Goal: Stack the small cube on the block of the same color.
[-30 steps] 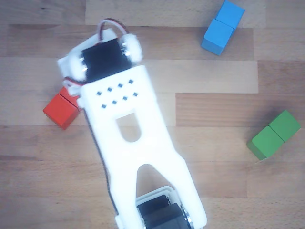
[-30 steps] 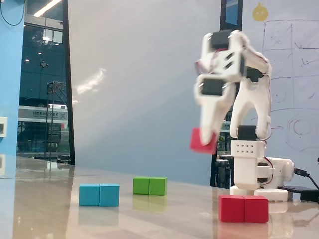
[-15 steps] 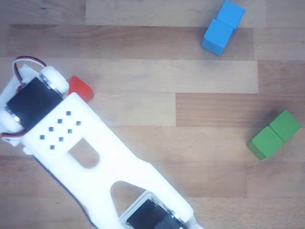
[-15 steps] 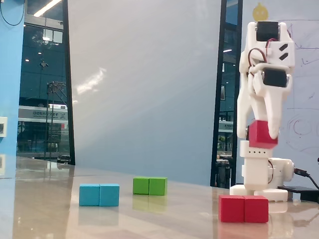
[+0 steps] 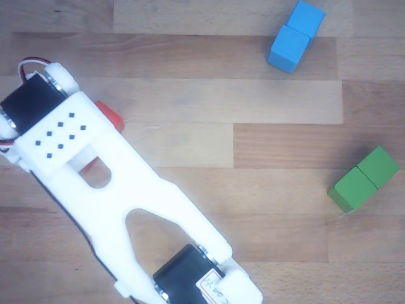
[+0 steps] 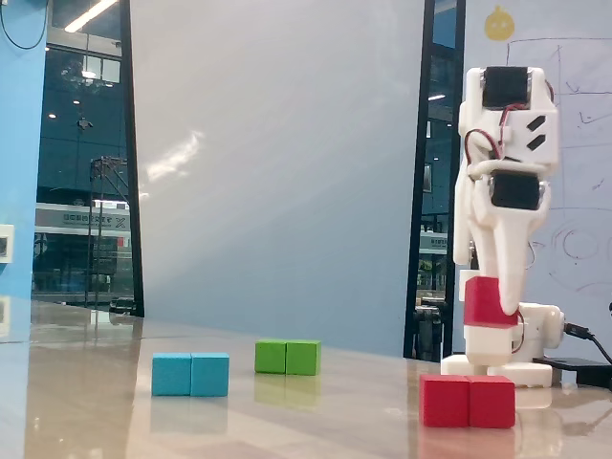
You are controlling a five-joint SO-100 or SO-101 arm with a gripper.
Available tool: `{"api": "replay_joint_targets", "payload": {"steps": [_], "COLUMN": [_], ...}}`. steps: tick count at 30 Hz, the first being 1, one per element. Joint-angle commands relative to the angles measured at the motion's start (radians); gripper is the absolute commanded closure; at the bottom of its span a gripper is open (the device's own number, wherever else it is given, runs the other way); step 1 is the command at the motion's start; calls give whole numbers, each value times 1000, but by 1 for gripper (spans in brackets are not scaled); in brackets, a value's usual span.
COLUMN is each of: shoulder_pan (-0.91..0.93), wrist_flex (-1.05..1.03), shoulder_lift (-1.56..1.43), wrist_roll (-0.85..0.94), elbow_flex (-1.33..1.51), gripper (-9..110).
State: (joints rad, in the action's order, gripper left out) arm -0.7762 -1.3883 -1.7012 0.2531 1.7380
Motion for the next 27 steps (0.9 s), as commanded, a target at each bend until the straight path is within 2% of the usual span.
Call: {"api": "replay_joint_targets", "payload": {"steps": [1, 27], "shoulder_pan": [26, 106], "wrist_flex": [25, 25], "shoulder_lift": [8, 92], "wrist_roll": [3, 5], "elbow_flex": [-97, -37], "gripper": [88, 88]}}
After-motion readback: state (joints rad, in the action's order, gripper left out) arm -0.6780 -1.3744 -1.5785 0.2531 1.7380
